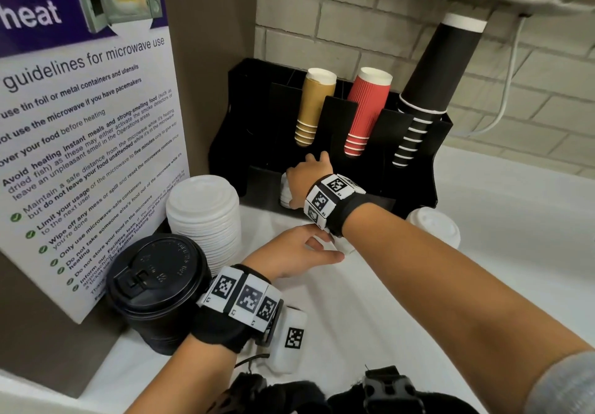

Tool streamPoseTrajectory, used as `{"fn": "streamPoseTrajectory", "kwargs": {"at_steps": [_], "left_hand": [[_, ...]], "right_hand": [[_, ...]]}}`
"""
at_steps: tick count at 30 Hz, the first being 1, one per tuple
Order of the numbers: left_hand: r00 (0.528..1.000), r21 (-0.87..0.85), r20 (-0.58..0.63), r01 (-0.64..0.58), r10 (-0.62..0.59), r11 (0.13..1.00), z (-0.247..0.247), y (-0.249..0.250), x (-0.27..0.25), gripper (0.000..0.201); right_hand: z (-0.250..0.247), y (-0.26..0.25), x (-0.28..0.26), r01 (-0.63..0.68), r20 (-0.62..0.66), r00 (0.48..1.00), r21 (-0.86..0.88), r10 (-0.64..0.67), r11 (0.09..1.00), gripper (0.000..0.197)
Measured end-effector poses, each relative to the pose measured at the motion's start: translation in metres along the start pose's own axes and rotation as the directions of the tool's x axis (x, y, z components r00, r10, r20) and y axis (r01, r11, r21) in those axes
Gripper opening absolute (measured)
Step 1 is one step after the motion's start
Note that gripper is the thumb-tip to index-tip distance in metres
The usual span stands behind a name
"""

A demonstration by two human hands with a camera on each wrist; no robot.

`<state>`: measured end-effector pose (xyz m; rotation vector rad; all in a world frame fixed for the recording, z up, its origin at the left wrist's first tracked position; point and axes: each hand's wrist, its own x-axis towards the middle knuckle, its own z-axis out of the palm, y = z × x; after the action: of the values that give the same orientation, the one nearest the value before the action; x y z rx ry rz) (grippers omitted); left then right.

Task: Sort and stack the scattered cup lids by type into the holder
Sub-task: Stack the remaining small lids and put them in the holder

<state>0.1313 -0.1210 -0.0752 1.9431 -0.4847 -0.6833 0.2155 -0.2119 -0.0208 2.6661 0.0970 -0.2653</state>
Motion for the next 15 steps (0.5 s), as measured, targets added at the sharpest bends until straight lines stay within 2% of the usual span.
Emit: {"fn": "streamPoseTrajectory", "kwargs": {"at_steps": [3,5,7,9,11,13,15], "left_hand": [[1.0,0.009,-0.018,-0.006,0.006,1.0,-0.002,0.0,0.0,0.041],[0.999,0.009,-0.037,-0.014,0.014,1.0,-0.003,0.0,0.0,0.043],[0.997,-0.024,-0.067,-0.027,0.026,0.999,-0.003,0.0,0.0,0.037],[0.995,-0.04,-0.094,-0.041,0.037,0.998,-0.003,0.0,0.0,0.032],[0.992,-0.035,-0.114,-0.051,0.046,0.998,-0.002,0.001,0.0,0.029],[0.991,-0.031,-0.126,-0.056,0.051,0.998,-0.001,0.0,0.0,0.028],[0.99,-0.036,-0.13,-0.059,0.053,0.998,0.0,-0.001,0.001,0.027]], "right_hand": [[-0.003,0.015,-0.017,0.051,-0.222,0.975,0.306,0.019,0.951,0.054],[-0.005,0.036,-0.036,0.103,-0.302,0.949,0.567,0.089,0.817,0.059],[0.002,0.065,-0.06,0.101,-0.325,0.922,0.727,0.211,0.679,0.058],[0.019,0.095,-0.089,0.021,-0.291,0.887,0.801,0.358,0.598,0.054],[0.044,0.118,-0.119,-0.133,-0.168,0.866,0.831,0.471,0.54,0.056],[0.067,0.13,-0.142,-0.287,-0.019,0.849,0.824,0.529,0.49,0.065],[0.082,0.132,-0.153,-0.341,0.056,0.829,0.84,0.557,0.422,0.072]]}}
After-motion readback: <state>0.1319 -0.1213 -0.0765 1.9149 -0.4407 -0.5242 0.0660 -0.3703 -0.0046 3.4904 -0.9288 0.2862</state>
